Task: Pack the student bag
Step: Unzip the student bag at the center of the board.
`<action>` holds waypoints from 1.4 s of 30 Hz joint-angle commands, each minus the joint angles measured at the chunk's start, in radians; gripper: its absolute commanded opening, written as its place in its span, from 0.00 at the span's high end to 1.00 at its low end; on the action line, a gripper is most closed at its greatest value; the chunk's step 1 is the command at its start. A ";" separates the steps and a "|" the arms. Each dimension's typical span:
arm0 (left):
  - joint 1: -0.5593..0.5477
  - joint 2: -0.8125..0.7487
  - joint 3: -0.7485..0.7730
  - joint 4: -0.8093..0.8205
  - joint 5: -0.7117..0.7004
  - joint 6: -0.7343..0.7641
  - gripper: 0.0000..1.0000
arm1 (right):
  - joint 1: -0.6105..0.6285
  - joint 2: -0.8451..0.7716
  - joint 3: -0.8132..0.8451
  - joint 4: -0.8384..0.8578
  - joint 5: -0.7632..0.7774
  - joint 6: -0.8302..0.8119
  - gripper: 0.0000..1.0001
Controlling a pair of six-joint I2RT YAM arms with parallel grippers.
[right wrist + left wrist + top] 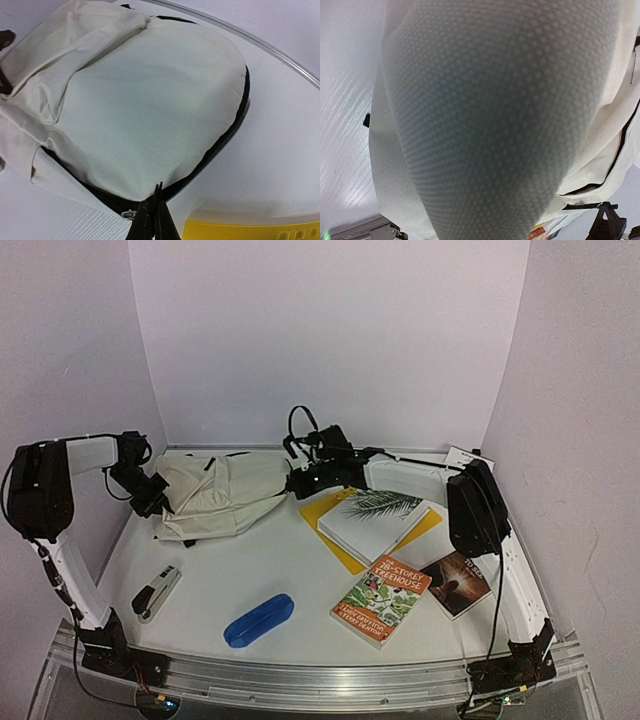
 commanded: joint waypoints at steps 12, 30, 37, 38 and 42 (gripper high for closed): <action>-0.003 -0.104 0.270 -0.072 -0.012 0.255 0.18 | 0.010 -0.115 -0.026 0.121 -0.333 0.293 1.00; -0.458 -0.208 -0.076 0.503 0.004 0.527 0.16 | -0.021 -0.091 -0.079 0.173 -0.341 0.516 1.00; -0.524 -0.082 -0.017 0.523 -0.010 0.711 0.21 | -0.026 -0.096 -0.091 0.203 -0.335 0.562 1.00; -0.531 -0.071 -0.012 0.517 -0.006 0.726 0.22 | -0.026 -0.097 -0.091 0.207 -0.334 0.566 1.00; -0.547 -0.041 -0.003 0.510 -0.011 0.760 0.26 | -0.026 -0.106 -0.107 0.219 -0.331 0.583 1.00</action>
